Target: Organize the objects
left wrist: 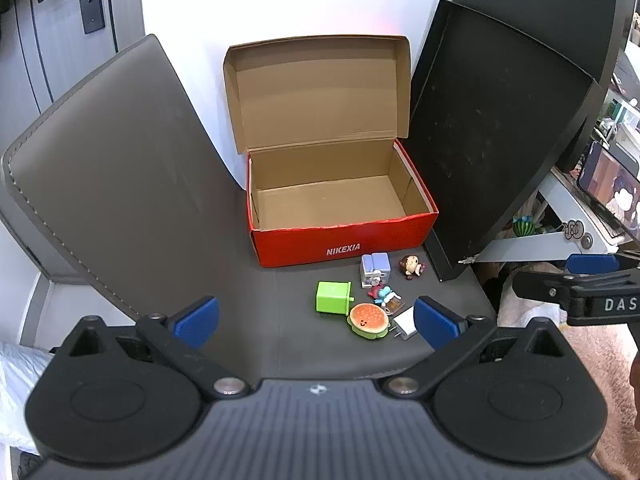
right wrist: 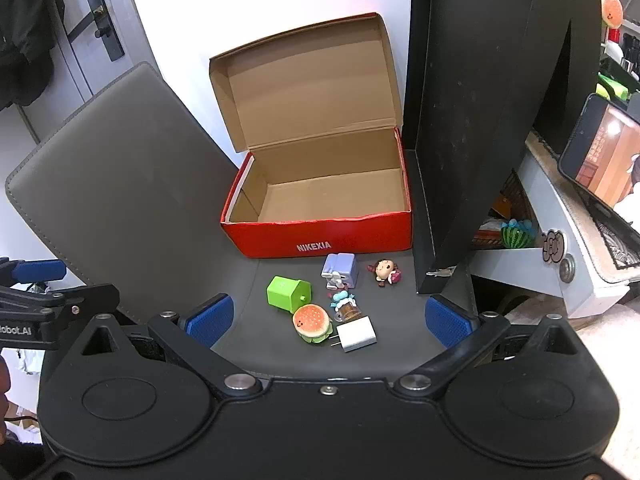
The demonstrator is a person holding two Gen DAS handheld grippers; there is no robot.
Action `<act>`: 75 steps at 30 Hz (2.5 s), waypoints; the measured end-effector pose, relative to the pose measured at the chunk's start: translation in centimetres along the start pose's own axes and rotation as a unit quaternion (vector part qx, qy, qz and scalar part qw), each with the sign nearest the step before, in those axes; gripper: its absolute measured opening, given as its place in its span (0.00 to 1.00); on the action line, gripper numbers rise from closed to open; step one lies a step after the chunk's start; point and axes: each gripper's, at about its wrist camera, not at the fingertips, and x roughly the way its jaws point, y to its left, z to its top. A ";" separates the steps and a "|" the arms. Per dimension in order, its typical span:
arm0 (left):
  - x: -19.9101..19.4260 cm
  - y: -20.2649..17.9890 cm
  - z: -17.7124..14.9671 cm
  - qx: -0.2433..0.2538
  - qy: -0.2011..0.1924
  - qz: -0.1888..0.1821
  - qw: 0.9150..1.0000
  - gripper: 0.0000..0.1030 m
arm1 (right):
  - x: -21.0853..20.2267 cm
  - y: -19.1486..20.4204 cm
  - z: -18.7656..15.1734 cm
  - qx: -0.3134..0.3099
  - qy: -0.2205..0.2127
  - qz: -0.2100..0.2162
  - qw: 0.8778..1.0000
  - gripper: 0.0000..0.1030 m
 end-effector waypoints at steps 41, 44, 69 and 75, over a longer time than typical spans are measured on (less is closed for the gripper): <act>-0.8 -0.2 -0.9 0.031 -0.005 -0.033 0.999 1.00 | -1.3 0.0 -1.1 -0.008 -0.011 -0.010 1.000 1.00; -0.6 -0.3 -0.7 0.035 -0.002 -0.030 0.999 1.00 | -1.2 0.0 -1.1 -0.008 -0.011 -0.010 1.000 1.00; 2.9 -0.2 0.6 0.049 0.027 -0.041 0.998 1.00 | 2.4 -1.1 -1.2 -0.001 0.021 -0.017 1.000 1.00; 4.7 -0.5 1.0 0.051 0.042 -0.050 0.997 1.00 | 3.7 -1.6 -0.9 0.003 0.029 -0.018 0.999 1.00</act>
